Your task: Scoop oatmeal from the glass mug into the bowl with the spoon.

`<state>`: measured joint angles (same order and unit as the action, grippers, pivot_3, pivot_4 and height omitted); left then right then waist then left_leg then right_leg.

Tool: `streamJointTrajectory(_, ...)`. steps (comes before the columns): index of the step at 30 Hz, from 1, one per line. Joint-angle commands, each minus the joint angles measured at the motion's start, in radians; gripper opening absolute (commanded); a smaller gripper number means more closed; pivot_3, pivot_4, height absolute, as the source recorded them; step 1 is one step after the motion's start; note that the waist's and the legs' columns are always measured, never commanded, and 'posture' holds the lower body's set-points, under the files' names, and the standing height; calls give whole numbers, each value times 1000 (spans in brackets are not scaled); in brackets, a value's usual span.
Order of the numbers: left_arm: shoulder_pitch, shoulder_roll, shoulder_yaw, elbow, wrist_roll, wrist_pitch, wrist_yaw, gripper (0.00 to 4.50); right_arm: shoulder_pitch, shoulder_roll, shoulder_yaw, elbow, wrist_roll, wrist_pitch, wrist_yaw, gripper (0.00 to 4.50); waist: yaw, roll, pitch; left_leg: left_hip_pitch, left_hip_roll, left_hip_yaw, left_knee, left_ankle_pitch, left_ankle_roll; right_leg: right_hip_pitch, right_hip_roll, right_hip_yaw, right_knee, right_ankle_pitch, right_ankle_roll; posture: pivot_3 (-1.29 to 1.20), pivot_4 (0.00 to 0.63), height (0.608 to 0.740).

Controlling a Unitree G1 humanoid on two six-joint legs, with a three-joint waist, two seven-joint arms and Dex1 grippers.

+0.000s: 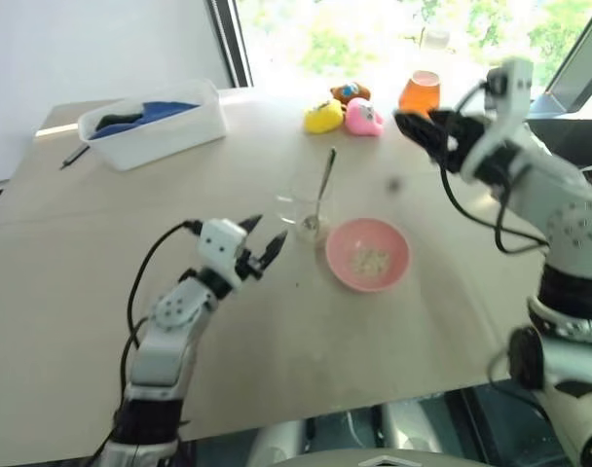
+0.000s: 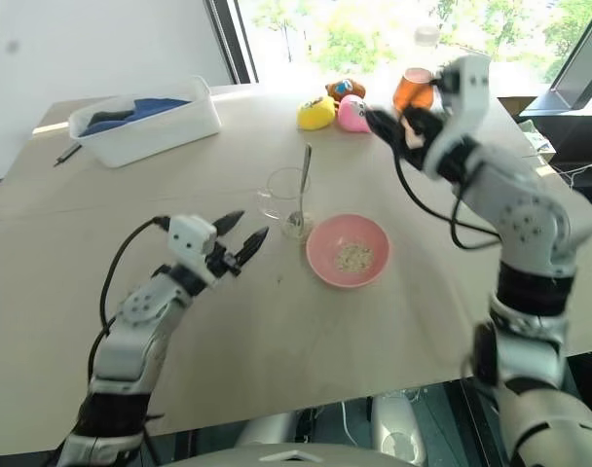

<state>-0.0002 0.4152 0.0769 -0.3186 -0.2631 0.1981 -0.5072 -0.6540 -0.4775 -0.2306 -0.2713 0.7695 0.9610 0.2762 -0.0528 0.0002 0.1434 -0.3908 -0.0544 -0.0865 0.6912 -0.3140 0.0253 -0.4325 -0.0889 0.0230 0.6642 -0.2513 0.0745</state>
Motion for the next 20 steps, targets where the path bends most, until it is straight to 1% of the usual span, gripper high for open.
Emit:
streamJointTrajectory(1,196,27,63,-141,-21,23,-5,2939,215,-97,-58,-63,-10,-122,215,4431,9,-1,-1,1,1,0,-1,0,0,1,1,0,-1,0,0,0,150,740)
streamJointTrajectory(3,284,28,87,-157,-32,17,-9,2939,309,-131,-82,-64,6,-159,298,4467,12,0,0,7,2,4,-7,-1,1,4,1,4,-3,0,0,0,150,740)
streamJointTrajectory(5,361,16,112,-184,-71,14,-19,2939,427,-186,-59,-46,-82,-289,411,4467,17,1,1,7,2,7,-7,-1,1,3,1,6,-2,0,0,0,150,740)
streamJointTrajectory(7,424,13,120,-199,-54,-4,-15,2939,509,-198,-62,0,-122,-380,484,4467,21,1,1,12,3,6,-6,-3,5,9,2,5,-2,0,0,0,150,740)
streamJointTrajectory(9,464,15,110,-199,-14,-22,-5,3465,562,-196,-52,57,-164,-493,557,4500,23,0,2,22,3,5,-7,-4,6,20,2,4,-4,0,0,0,150,740)
streamJointTrajectory(10,476,12,106,-202,-7,-21,2,3816,586,-199,-37,87,-197,-560,599,4500,24,0,2,29,4,6,-7,-5,7,26,2,4,-5,0,0,0,150,740)
streamJointTrajectory(12,488,1,104,-212,-16,-13,9,4467,628,-201,-17,139,-230,-639,669,4500,25,0,2,32,4,5,-7,-6,9,31,3,3,-7,0,0,0,150,740)
streamJointTrajectory(16,493,-17,109,-227,-26,0,27,4467,663,-204,4,208,-258,-716,751,4500,27,0,2,32,3,5,-7,-6,9,31,2,3,-7,0,0,0,150,740)
streamJointTrajectory(20,494,-31,112,-239,-32,9,39,4467,663,-191,16,258,-293,-788,771,4500,28,0,2,32,4,5,-7,-6,8,30,2,3,-7,0,0,0,150,740)
